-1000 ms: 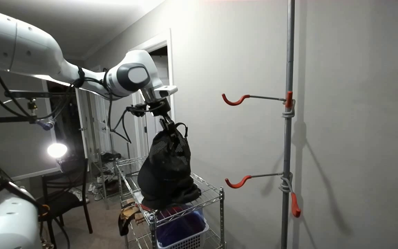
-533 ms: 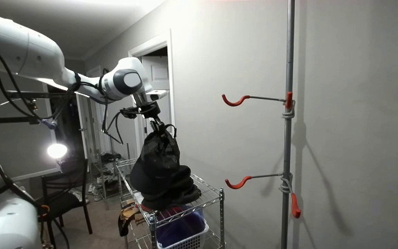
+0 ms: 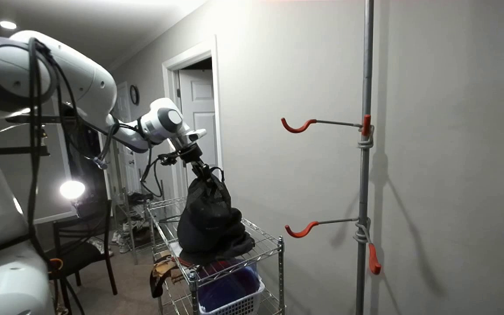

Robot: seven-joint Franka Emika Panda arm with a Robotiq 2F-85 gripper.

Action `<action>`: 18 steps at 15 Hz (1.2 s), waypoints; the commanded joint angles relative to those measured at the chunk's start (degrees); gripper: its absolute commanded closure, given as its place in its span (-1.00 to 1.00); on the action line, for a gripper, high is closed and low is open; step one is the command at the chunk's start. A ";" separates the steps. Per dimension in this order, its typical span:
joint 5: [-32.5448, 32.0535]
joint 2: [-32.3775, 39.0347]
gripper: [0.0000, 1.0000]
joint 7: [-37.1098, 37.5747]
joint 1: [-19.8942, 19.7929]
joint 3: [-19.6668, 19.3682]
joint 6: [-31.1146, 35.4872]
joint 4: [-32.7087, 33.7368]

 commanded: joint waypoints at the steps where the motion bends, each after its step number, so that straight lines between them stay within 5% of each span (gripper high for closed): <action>1: -7.15 8.46 0.98 4.78 3.78 -0.67 -1.01 5.77; 14: 0.86 24.99 0.98 4.06 15.62 -10.40 3.37 18.00; 16: 2.61 25.87 0.40 3.82 16.35 -11.32 4.02 18.34; 18: 3.76 26.18 0.19 3.61 16.88 -12.11 4.25 18.50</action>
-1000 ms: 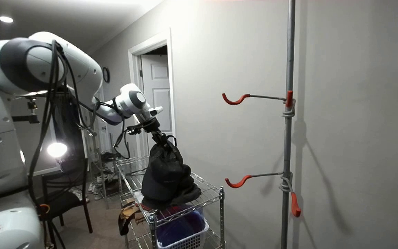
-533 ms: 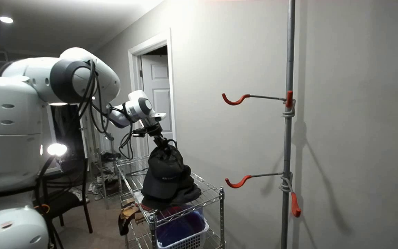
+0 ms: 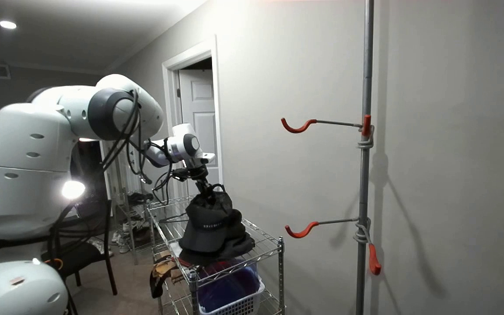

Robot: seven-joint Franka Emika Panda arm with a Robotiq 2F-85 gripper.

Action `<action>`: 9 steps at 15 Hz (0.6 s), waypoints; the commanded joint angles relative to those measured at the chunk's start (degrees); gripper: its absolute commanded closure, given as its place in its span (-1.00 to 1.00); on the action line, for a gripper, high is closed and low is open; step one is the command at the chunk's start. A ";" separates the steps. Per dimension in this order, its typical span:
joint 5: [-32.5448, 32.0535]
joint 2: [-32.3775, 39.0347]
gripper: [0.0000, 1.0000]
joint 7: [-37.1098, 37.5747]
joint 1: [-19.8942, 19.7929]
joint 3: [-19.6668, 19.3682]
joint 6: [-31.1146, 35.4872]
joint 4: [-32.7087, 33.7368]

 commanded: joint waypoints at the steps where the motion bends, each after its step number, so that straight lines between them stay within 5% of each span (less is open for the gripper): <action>1: 2.82 0.39 0.05 -1.05 1.29 -1.87 0.98 0.68; 9: 6.49 -0.52 -0.95 -2.94 1.00 -2.66 2.46 1.26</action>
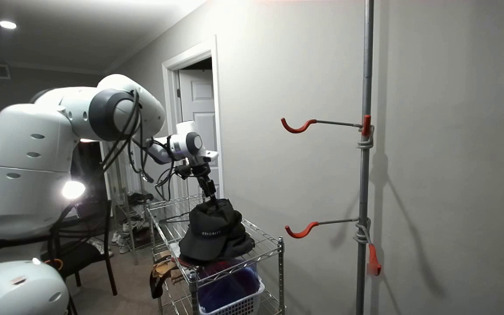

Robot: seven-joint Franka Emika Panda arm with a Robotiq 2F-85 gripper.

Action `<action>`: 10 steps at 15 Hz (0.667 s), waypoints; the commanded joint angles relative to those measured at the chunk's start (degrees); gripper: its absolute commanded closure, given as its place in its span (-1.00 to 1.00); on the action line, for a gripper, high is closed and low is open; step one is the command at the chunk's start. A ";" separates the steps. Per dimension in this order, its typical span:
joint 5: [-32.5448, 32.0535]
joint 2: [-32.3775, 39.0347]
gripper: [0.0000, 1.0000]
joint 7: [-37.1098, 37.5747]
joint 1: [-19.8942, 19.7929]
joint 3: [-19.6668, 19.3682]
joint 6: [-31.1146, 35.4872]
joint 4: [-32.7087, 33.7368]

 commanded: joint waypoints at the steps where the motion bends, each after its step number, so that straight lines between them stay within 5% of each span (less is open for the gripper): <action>1: 3.14 -1.06 -1.00 -2.56 0.10 -0.82 1.44 -0.65; 10: 7.33 -8.41 -1.00 -5.12 -0.34 0.12 -3.25 -3.77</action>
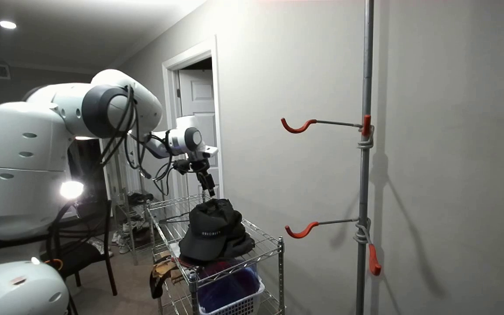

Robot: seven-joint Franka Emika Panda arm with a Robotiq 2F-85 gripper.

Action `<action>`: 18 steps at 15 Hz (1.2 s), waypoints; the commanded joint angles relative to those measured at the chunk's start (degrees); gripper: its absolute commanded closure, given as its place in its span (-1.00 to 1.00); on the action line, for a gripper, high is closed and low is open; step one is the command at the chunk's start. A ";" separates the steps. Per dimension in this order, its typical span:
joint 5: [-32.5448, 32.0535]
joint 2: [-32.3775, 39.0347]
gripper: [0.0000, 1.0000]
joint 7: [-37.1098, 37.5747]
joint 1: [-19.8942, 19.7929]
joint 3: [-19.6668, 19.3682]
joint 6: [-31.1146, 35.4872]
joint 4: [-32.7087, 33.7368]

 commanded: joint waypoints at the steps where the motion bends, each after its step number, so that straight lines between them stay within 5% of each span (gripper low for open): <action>1: 4.30 -7.56 -1.00 -4.72 -0.56 0.65 -3.69 -4.19; 18: 21.40 -39.69 -1.00 -21.73 -8.32 -0.80 -11.31 -25.17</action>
